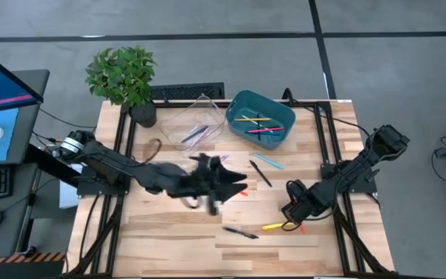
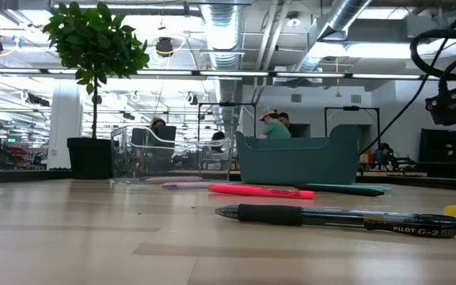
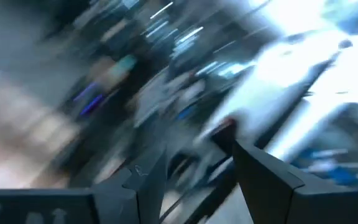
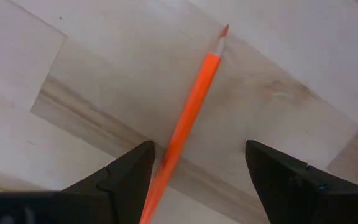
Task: Sort pens & pencils
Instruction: Put the orange colored pencil into the blue bin
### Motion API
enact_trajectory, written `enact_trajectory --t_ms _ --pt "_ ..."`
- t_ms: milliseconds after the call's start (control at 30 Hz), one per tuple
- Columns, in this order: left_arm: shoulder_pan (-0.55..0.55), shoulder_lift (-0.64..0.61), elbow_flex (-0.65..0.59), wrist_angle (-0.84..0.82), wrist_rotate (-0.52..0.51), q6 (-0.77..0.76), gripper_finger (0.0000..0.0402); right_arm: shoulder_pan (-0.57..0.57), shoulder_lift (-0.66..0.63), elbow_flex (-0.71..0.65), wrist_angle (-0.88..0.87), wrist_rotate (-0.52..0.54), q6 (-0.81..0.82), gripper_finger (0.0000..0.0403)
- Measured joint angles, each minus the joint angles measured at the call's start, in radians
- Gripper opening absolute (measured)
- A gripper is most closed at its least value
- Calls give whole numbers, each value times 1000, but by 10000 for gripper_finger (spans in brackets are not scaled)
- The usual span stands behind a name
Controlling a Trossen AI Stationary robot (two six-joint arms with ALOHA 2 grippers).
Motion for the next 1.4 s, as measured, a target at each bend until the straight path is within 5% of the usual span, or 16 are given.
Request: enact_trajectory --t_ms 67,200,433,600,733,1033,1400 --pt "-4 -12 33 146 80 165 174 1 2 0 1 0 0 281" --pt "-26 -28 58 48 18 309 174 0 1 0 1 -4 -1 281" --pt "-31 -21 57 -283 -128 86 174 -14 9 0 -2 -15 -32 281" --pt "-26 -9 56 -300 -135 39 173 -54 10 -1 14 -43 -95 269" --pt "-25 -8 57 -281 -136 44 173 -60 10 -2 35 -47 -109 215" --pt "-25 -9 57 -275 -136 50 173 -60 10 -1 52 -36 -165 20" --pt "-34 -39 57 -149 -93 122 173 -70 -90 -7 62 79 -202 3"
